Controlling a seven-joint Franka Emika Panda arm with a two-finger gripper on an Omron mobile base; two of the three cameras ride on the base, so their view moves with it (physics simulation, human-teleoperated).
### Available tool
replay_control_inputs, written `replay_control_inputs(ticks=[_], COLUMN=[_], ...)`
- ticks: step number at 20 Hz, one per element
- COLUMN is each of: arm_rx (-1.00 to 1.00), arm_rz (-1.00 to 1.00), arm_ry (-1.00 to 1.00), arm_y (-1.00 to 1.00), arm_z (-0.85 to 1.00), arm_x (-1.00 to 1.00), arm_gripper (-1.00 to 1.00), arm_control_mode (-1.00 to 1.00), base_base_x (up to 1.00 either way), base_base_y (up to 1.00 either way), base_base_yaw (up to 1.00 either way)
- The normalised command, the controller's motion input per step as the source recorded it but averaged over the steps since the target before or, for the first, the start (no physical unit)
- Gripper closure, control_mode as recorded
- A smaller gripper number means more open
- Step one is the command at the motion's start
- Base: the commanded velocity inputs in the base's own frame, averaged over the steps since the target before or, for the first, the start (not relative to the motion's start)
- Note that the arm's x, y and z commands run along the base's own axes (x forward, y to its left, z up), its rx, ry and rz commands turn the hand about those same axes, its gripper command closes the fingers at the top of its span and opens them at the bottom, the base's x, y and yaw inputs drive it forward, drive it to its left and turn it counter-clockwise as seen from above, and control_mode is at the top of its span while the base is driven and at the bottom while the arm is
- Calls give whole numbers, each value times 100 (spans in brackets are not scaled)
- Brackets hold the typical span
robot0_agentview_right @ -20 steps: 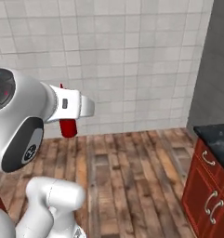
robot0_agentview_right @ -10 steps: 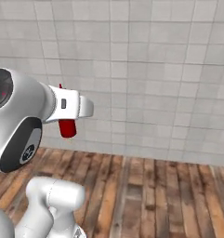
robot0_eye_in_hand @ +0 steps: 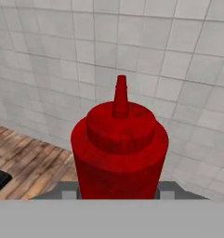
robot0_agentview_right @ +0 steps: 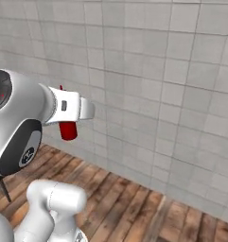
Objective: Move the hot dog bun to the plate on the dining table and place the condiment next to that plate. Then navigate to the fridge and take the sausage and place it on the plate as well.
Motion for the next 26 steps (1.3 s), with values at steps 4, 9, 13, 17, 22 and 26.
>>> replay_control_inputs(ticks=[4, 9, 13, 17, 22, 26], arm_rx=[0, 0, 0, 0, 0, 0], arm_rz=[0, 0, 0, 0, 0, 0], arm_ry=[0, 0, 0, 0, 0, 0], arm_y=[0, 0, 0, 0, 0, 0], arm_z=[0, 0, 0, 0, 0, 0], arm_x=[0, 0, 0, 0, 0, 0], arm_gripper=[100, 100, 100, 100, 100, 100], arm_control_mode=[100, 100, 100, 100, 100, 100], base_base_x=[80, 69, 63, 62, 61, 61], base_base_y=[-16, -32, -31, -29, -29, -34], base_base_yaw=[60, 58, 58, 59, 59, 56])
